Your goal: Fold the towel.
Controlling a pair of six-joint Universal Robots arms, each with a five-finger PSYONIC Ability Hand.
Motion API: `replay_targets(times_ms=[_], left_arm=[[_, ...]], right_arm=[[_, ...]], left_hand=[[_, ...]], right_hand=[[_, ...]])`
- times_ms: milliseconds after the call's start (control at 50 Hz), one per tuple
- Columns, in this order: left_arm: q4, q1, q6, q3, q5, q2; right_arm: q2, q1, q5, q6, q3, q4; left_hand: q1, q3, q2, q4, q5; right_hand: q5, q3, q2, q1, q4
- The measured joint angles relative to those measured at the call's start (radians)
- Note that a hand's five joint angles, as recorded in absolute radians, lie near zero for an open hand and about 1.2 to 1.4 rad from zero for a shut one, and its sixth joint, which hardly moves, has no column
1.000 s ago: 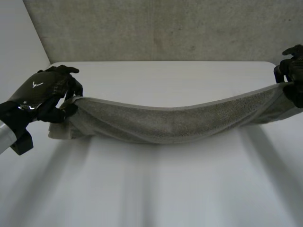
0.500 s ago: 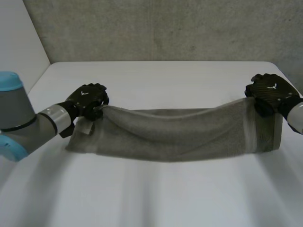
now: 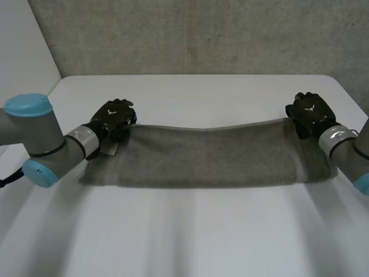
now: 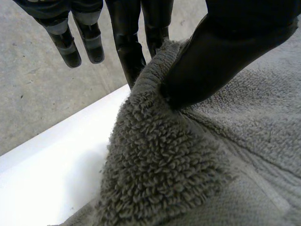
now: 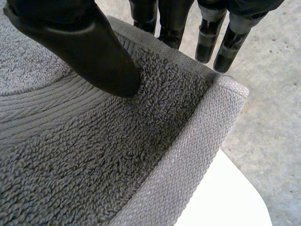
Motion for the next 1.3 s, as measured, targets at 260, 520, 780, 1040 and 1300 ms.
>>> replay_targets(times_ms=[260,520,780,1040,1300], left_arm=[[0.01,-0.013,0.002,0.05,-0.025,-0.06],[0.008,-0.013,0.0,0.014,-0.043,0.007],[0.01,-0.011,-0.002,-0.206,-0.036,0.298],[0.032,-0.012,-0.003,-0.54,-0.026,0.486],[0.066,-0.023,-0.005,-0.598,-0.028,0.533]], right_arm=[[0.075,0.003,0.013,-0.011,-0.049,-0.038],[-0.01,0.005,0.043,-0.003,-0.003,-0.054],[-0.387,-0.018,0.033,0.006,0.271,-0.021],[-0.411,-0.126,-0.081,-0.038,0.467,0.137],[-0.216,-0.175,-0.108,-0.148,0.417,0.098]], left_hand=[[0.0,0.0,0.0,0.0,0.0],[-0.765,0.0,-0.812,0.0,-0.852],[-0.838,0.0,-0.909,0.0,-0.956],[-0.838,0.0,-0.911,0.0,-0.957],[-0.838,0.0,-0.911,0.0,-0.957]], right_hand=[[0.0,0.0,0.0,0.0,0.0],[-1.066,0.0,-0.979,-0.961,0.0],[-1.091,0.0,-1.058,-1.049,0.0],[-0.925,0.0,-0.919,-0.936,0.0],[-0.584,0.0,-0.549,-0.554,0.0]])
